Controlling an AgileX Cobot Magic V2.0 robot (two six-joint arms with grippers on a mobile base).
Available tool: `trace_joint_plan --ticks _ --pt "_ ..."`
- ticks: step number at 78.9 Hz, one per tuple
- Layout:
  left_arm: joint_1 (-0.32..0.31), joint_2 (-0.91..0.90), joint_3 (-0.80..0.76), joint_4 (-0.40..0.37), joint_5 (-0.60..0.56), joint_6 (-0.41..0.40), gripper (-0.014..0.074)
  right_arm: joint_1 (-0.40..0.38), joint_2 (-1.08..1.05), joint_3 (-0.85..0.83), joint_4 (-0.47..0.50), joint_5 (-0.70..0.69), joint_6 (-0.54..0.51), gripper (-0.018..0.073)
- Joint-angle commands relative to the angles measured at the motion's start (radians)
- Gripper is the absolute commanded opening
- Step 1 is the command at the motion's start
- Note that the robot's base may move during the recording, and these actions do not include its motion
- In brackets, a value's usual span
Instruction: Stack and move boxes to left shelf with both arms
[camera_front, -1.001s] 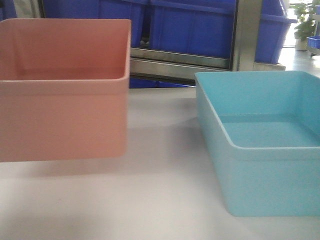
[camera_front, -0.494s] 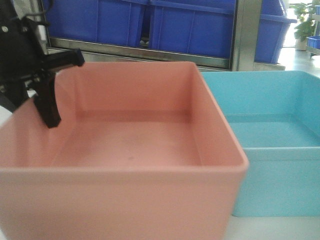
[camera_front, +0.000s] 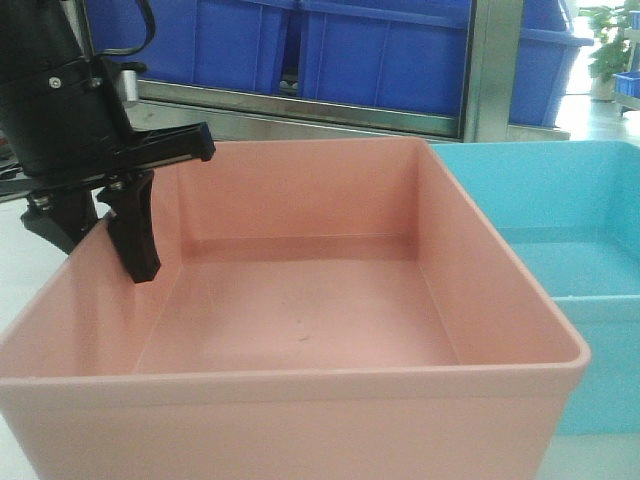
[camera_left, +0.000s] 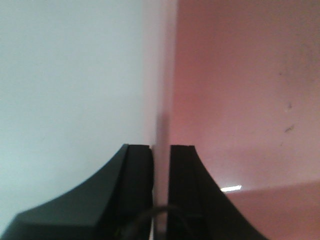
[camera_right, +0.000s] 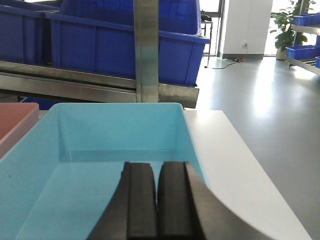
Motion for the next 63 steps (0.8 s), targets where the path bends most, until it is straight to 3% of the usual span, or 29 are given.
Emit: trace_joint_plan --ticks 1,24,31,38,43,58,63 --pt "-0.011 -0.048 -0.029 -0.049 -0.036 -0.008 -0.0001 -0.005 -0.019 -0.024 0.001 -0.09 -0.003 0.0049" --pt "-0.011 -0.048 -0.029 -0.033 -0.034 -0.006 0.0011 -0.005 -0.019 -0.024 0.001 -0.09 -0.003 0.0049" --pt "-0.011 -0.048 -0.029 -0.022 -0.031 -0.004 0.0097 -0.005 -0.019 -0.024 0.001 -0.09 -0.003 0.0049" --pt "-0.011 -0.051 -0.029 -0.022 -0.03 -0.004 0.0269 -0.005 -0.019 -0.024 0.001 -0.09 -0.003 0.0049" --pt "-0.011 -0.064 -0.029 -0.022 -0.03 -0.004 0.0344 -0.005 -0.019 -0.024 0.001 -0.09 -0.003 0.0049" --pt "-0.011 -0.198 -0.029 -0.008 -0.063 0.011 0.0366 -0.005 -0.019 -0.024 0.001 -0.09 -0.003 0.0049" --pt "-0.011 -0.252 -0.019 -0.005 -0.085 0.076 0.0366 -0.005 -0.019 -0.024 0.001 -0.09 -0.003 0.0049"
